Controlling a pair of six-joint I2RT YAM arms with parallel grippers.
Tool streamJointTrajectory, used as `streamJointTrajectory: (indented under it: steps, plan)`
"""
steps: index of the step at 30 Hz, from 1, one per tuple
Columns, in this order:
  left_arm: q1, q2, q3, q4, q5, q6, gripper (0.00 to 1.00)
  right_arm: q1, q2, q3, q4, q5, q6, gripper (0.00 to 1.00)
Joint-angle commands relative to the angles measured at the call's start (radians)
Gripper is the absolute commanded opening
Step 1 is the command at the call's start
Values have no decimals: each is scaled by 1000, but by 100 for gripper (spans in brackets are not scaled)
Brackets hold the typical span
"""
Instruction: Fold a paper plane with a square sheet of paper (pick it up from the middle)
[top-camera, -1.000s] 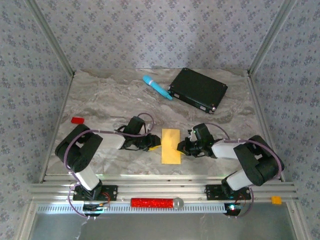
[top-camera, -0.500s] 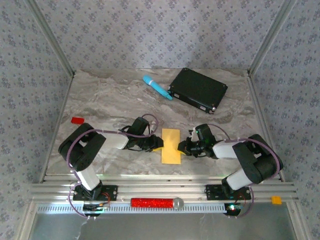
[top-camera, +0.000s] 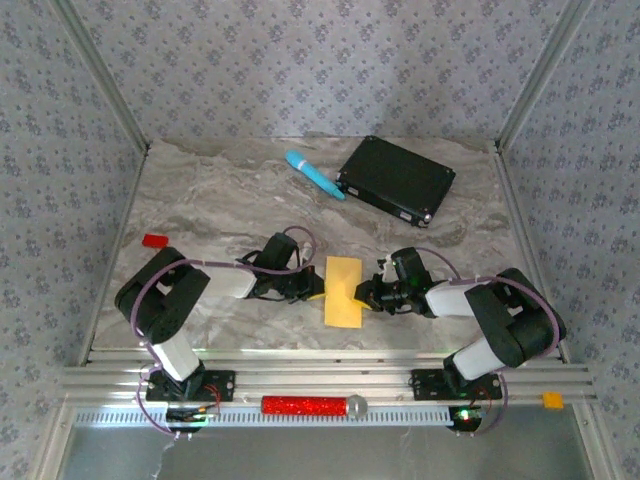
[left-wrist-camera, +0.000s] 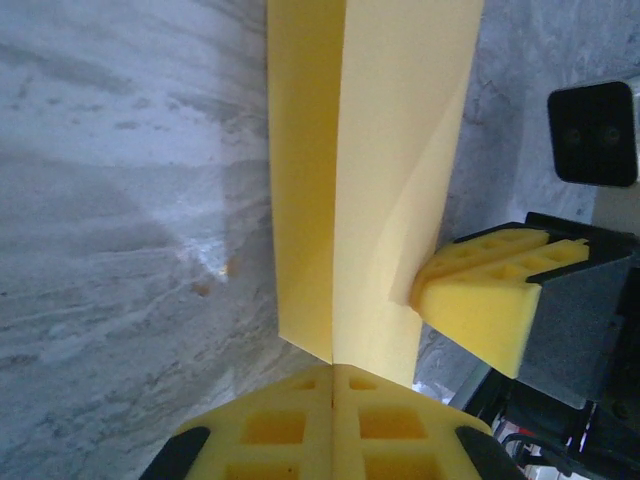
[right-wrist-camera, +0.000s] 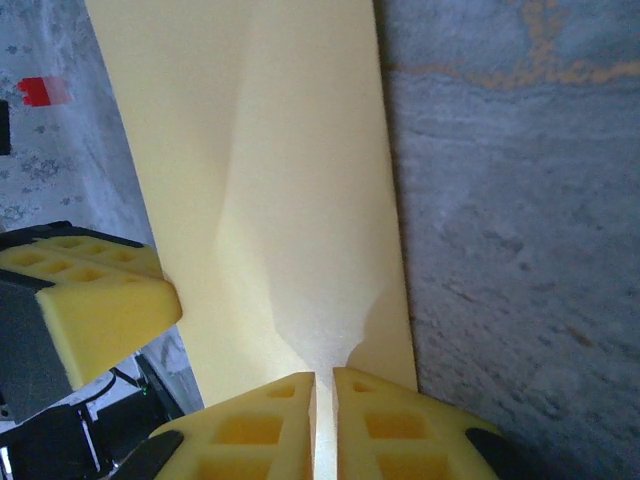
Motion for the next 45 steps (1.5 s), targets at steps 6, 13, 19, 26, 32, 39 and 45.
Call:
streamJointTrajectory:
  steps: [6,13,19,26,32,39,45]
  plan:
    - [4,-56,-31,43,23,-11,0,12,-31,17,-36,25,7,24]
    - [83,-99,-74,71,90,-2,0,93,-160,129,-338,181,-132,42]
    - [158,-116,-81,33,159,35,0,189,-224,199,-439,340,-236,44]
    - [187,-144,-93,7,173,46,0,393,-288,208,-403,600,-447,46]
    - [188,-151,-101,10,174,44,0,548,-255,222,-376,775,-577,48]
    - [191,-162,-104,6,174,38,0,687,-160,282,-368,910,-709,46]
    - [190,-171,-110,1,163,38,0,747,-143,283,-318,1006,-798,46]
